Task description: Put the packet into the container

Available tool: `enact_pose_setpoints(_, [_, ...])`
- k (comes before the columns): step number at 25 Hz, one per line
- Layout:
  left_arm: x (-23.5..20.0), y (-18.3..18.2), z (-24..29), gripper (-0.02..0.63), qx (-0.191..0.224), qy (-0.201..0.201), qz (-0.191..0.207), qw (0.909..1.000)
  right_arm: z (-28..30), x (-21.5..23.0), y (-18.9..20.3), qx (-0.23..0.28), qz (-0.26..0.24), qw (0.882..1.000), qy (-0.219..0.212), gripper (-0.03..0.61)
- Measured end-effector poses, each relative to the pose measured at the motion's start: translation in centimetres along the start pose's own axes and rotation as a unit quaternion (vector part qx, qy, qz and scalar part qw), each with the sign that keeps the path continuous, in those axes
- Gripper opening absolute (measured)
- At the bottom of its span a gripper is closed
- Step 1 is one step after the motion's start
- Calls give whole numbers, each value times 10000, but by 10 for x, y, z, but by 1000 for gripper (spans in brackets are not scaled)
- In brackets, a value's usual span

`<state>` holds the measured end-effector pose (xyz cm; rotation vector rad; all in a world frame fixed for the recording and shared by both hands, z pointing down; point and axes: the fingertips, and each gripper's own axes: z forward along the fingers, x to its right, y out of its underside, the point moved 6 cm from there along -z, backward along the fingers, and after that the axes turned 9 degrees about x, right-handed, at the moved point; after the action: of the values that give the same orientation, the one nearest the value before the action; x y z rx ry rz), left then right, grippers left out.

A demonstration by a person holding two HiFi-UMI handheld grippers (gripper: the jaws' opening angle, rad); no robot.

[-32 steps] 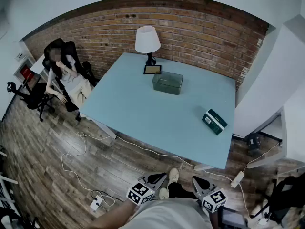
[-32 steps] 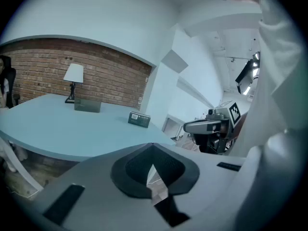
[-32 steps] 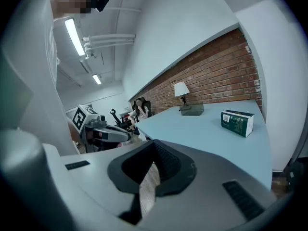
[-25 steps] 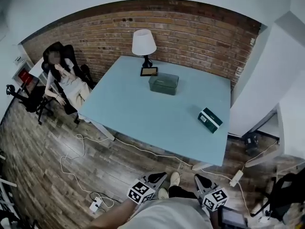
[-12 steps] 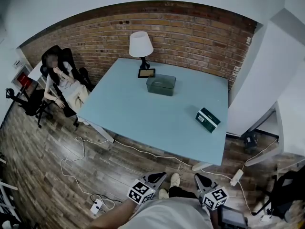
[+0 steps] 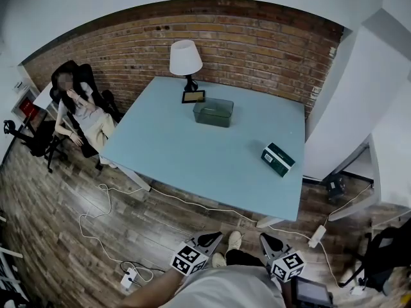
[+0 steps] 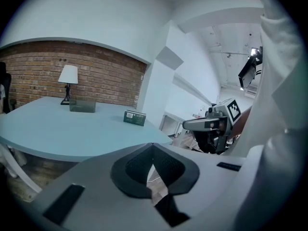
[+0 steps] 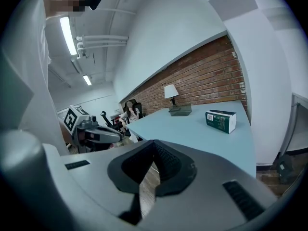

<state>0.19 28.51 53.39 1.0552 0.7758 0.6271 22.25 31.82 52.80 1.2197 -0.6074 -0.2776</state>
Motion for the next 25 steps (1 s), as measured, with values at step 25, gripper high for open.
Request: enact_pose_setpoints(25, [-81,-33,56,8,-111,-314,-174,9993,107,74,-30,-202,7,9996,-220,11])
